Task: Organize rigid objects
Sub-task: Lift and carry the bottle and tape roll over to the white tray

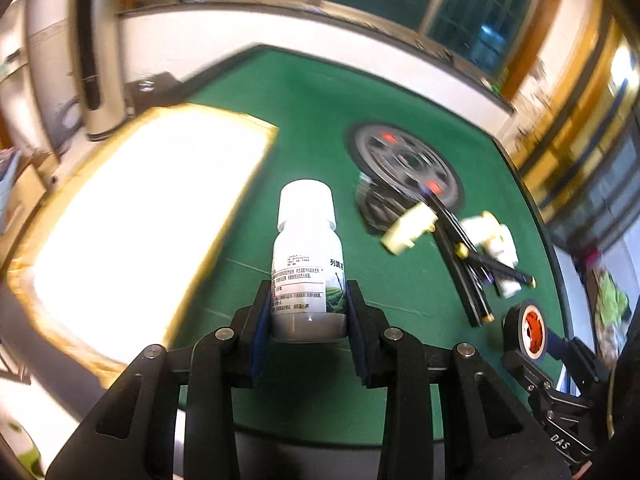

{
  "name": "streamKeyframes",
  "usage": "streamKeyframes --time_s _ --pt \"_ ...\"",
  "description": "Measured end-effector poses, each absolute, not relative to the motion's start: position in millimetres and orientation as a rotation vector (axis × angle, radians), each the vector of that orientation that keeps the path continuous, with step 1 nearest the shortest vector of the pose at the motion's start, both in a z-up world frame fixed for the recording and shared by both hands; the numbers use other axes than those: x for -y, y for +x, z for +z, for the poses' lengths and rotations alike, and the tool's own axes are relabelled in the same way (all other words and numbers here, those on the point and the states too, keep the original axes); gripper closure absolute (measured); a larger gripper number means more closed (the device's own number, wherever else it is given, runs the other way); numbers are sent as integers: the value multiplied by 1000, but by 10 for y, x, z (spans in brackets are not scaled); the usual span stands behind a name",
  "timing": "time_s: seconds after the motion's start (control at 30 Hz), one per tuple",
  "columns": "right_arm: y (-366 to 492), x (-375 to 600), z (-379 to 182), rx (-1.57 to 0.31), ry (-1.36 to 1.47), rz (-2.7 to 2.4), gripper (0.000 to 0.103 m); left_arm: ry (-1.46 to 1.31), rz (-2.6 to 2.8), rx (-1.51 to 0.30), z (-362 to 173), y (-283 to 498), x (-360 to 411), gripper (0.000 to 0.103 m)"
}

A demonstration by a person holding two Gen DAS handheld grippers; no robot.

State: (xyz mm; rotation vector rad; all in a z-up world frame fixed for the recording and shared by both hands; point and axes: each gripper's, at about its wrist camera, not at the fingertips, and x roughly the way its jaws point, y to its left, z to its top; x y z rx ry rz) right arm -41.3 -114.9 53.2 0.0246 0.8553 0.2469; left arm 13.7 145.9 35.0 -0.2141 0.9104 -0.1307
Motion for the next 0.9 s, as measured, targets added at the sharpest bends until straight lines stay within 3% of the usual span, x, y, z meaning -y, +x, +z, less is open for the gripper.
streamKeyframes --time_s 0.17,0.33,0.57,0.9 --pt "-326 946 522 -858 2 291 46 -243 4 -872 432 165 -2027 71" --pt "-263 756 487 -868 -20 328 46 -235 77 -926 168 361 -2300 71" --pt "-219 637 452 -886 -43 337 46 -217 29 -1012 -187 475 -2204 71" --pt "-41 270 548 -868 -85 408 46 -244 -92 -1018 -143 291 -2172 71"
